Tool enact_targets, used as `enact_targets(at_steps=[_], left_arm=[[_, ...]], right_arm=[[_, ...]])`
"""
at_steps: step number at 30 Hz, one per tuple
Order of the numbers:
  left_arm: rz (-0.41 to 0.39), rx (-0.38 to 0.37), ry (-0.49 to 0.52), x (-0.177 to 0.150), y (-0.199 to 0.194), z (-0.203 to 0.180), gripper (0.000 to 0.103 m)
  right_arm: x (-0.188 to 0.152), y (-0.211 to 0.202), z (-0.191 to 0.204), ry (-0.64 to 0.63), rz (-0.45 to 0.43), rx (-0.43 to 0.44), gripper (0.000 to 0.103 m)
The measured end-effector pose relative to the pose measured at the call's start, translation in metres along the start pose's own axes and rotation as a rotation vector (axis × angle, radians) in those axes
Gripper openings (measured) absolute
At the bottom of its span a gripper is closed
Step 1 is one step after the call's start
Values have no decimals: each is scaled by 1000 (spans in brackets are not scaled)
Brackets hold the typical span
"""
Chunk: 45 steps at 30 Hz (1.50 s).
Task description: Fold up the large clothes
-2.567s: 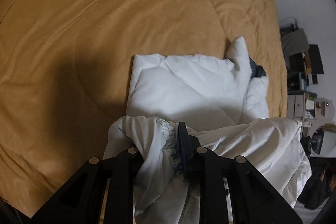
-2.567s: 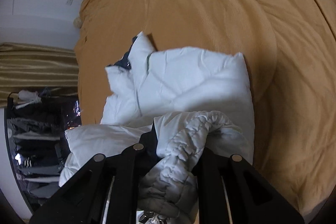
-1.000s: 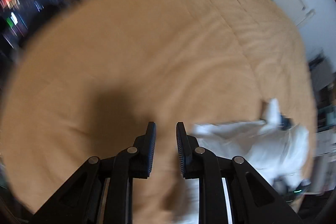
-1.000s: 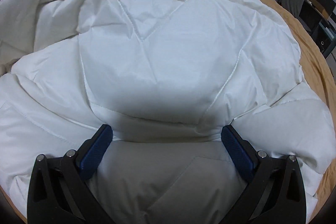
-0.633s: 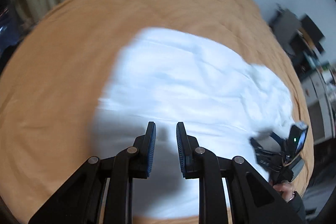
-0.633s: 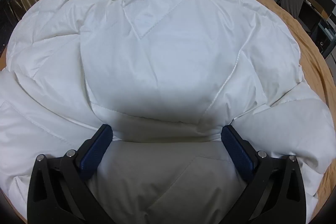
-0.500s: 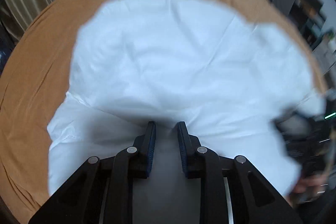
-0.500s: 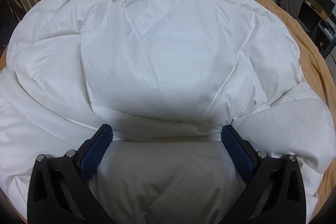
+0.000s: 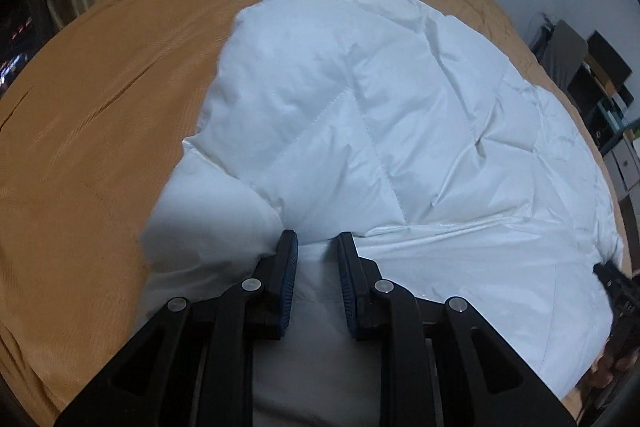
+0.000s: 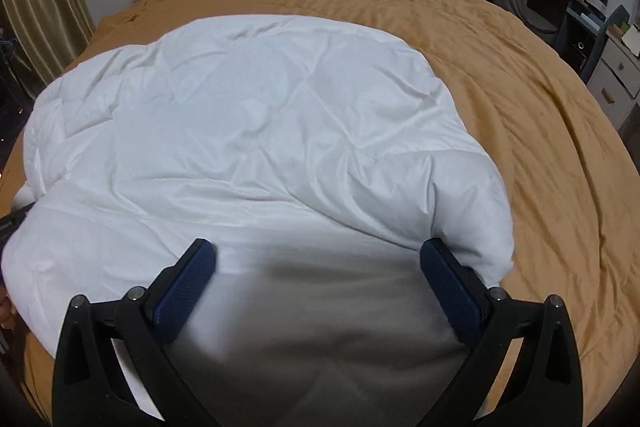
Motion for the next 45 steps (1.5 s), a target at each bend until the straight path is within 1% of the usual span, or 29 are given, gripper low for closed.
enact_targets(at_steps=[2,3,5,7,9,11,12,14,15,18,20,22,23,24,25,28,29,30,32,33,35,37,38,39,40,42,43,44,45], left_arm=[[6,69,-67,8,-13,7,20],[-14,102,-49,19,-24,2,20],[-81,119,83,48,-39,-24,21],[-124,148,217,82,-41,-56,21],[-131,188,339,112,-26,-82,24],[-83,270,424,133,12,-95,25],[-33,315,454,136,35,-90,26],[121,393,481,123,89,-71,27],[162,390,463,112,103,-57,27],[92,313,355,106,96,-38,27],[93,277,349,108,95,-32,27],[86,262,361,107,93,-27,30],[81,261,363,107,91,-21,31],[80,255,355,110,92,-19,32],[79,243,339,115,98,-20,35],[77,232,292,118,99,-2,46],[79,250,296,122,101,-11,48],[72,274,310,122,97,-15,48],[19,358,352,124,77,-25,46],[-25,363,365,125,61,-32,46],[-140,251,365,124,20,-53,46],[-195,117,347,113,-13,-76,47],[-205,76,342,106,-22,-84,52],[-197,38,348,97,-25,-93,59],[-171,7,351,85,-22,-102,69],[-121,10,376,68,-5,-111,69],[-77,37,401,57,11,-113,69],[-40,50,406,48,24,-110,69],[-29,28,388,40,29,-104,70]], right_arm=[[-1,10,1,-2,15,-21,103],[-1,11,5,-14,11,-52,103],[6,2,13,-31,-11,-86,103],[13,-13,22,-32,-45,-63,103],[26,-27,32,-35,-72,-39,102],[41,-36,47,-46,-89,-19,102],[49,-36,54,-47,-92,-16,102],[68,-29,71,-51,-88,-13,102],[73,-23,82,-57,-80,-4,102],[95,12,120,-78,-18,62,103],[105,53,134,-66,42,80,102],[114,97,128,-46,106,-42,102],[119,111,116,-17,122,-61,102],[122,114,103,23,122,-39,102],[126,113,86,67,116,-44,102],[135,109,21,158,90,-196,102],[135,109,-3,203,108,-247,102],[136,108,-25,260,133,-252,102],[138,99,-58,373,156,-215,102],[139,87,-66,403,132,-212,97],[139,51,-60,365,55,-162,96],[128,11,-33,269,-36,-122,96],[116,-10,-13,194,-70,-106,96],[102,-24,6,128,-103,-97,96],[87,-35,24,53,-126,-91,96],[57,-38,48,-43,-109,-75,96],[48,-30,54,-77,-80,-78,96],[35,-17,57,-111,-40,-99,96],[25,-4,52,-127,-5,-144,96]])
Point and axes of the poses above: each gripper's, at about its wrist camera, not at the fingertips, and y roughly the way its jaws point, z to its left, x to its top, the point moved 4 cm from there along y, roughly the way its jaws point, and after that the axes turned 13 degrees about y, right-handed, at the moved point
